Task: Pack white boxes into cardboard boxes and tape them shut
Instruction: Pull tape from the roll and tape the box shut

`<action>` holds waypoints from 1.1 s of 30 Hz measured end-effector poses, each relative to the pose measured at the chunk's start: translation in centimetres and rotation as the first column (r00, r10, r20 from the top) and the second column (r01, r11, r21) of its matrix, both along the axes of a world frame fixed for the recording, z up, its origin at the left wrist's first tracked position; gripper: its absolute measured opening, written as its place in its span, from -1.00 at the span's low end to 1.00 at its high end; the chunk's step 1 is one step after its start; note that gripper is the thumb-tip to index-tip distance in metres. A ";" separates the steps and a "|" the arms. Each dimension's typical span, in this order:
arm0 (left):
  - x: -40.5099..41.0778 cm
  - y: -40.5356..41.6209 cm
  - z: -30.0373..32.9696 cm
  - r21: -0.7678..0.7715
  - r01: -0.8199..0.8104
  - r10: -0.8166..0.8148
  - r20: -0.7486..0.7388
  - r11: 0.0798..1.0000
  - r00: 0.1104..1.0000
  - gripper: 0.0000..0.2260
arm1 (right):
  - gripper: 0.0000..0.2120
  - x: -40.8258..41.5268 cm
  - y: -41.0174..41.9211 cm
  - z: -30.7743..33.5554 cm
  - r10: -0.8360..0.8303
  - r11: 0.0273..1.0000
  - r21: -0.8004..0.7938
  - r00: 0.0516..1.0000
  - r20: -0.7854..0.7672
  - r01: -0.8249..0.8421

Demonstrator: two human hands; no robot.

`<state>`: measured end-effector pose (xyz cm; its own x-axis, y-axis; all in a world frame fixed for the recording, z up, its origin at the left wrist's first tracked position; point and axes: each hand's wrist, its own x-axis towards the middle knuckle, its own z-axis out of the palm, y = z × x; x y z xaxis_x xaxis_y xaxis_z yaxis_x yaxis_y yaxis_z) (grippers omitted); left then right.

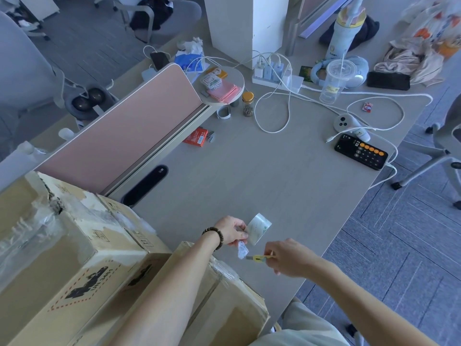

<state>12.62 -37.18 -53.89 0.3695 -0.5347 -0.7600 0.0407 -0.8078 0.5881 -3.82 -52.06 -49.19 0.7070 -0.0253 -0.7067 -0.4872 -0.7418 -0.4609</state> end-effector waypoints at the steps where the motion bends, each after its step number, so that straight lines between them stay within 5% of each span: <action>1: 0.0 0.0 0.0 0.001 -0.003 0.003 -0.003 1.000 1.000 -0.94 | -0.90 0.3 -0.8 0.3 -0.006 1.000 0.018 1.000 -0.013 0.006; 14: -0.3 -0.1 0.2 0.099 -0.091 0.084 0.074 0.991 0.994 -0.89 | -0.83 5.0 -7.9 -1.5 -0.449 0.892 0.005 0.884 0.134 0.452; 20: -0.5 0.0 0.4 0.225 -0.128 0.108 0.102 0.966 0.989 -0.77 | -0.88 7.9 -8.2 -4.7 -0.398 0.917 0.052 0.908 0.131 0.395; 28: -0.6 -0.3 0.5 0.327 -0.136 0.090 0.152 0.935 0.984 -0.88 | -0.94 11.0 -8.9 -7.6 -0.274 0.962 0.032 0.956 0.108 0.272; 33: -0.4 -0.8 0.5 0.347 -0.130 0.080 0.155 0.929 0.985 -0.78 | -0.97 12.2 -9.7 -8.4 -0.108 0.990 -0.079 0.990 0.094 0.116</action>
<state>12.22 -37.95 -53.35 0.5219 -0.1922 -0.8310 0.0771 -0.9597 0.2704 8.42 -61.73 -57.57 0.7567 -0.1646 -0.6327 -0.5290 -0.7229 -0.4445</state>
